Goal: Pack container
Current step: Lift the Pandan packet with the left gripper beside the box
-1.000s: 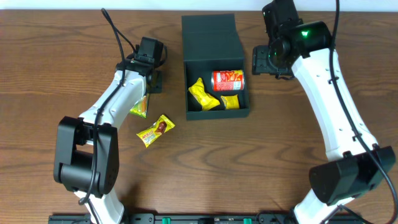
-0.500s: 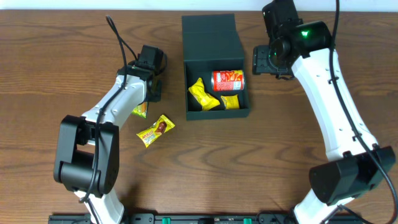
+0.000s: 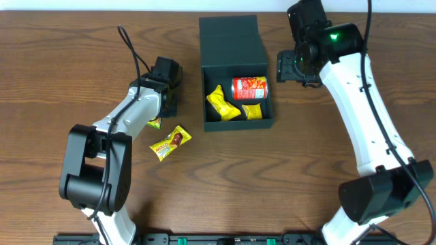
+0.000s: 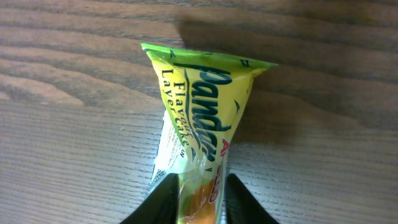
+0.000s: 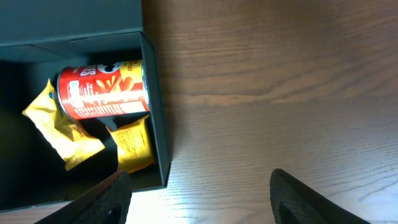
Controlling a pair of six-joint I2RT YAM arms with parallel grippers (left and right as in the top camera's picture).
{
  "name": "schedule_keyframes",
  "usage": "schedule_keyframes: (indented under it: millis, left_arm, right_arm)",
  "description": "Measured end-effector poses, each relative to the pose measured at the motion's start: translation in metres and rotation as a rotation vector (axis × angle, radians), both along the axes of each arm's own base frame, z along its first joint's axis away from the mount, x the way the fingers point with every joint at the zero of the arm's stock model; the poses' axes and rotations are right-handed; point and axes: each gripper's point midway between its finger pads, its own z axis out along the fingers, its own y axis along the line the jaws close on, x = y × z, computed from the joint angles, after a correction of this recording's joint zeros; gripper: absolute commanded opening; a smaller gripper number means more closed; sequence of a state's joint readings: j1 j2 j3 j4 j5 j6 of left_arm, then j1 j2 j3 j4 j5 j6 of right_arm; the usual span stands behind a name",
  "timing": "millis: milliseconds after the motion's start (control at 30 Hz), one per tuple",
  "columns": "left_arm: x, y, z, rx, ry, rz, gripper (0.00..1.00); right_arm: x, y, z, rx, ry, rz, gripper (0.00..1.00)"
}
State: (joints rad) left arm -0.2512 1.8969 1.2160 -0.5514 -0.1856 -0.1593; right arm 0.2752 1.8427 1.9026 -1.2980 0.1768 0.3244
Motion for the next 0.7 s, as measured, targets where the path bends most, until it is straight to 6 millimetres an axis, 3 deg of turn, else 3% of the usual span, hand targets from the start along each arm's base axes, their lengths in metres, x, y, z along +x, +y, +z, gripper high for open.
schedule_keyframes:
  millis: [133,233,300,700]
  left_arm:
    - [0.0007,-0.0002,0.0002,-0.001,-0.003,-0.001,0.20]
    - [0.0013,-0.0006,0.0003,-0.003,-0.005,-0.001,0.08]
    - [0.0015,-0.0008,0.0003,-0.004,-0.006,-0.002,0.06]
    - [-0.0009,-0.0002,0.0000,-0.002,0.005,0.000,0.06]
  right_arm:
    - [-0.0003,-0.0001,-0.0001,0.000,0.001,0.000,0.72]
    - [-0.0003,-0.0001,-0.0001,0.000,0.001,0.000,0.72]
    - [-0.0003,-0.0001,-0.0001,0.000,0.001,0.000,0.72]
    - [0.0008,0.0002,0.0003,0.001,-0.003,0.000,0.74]
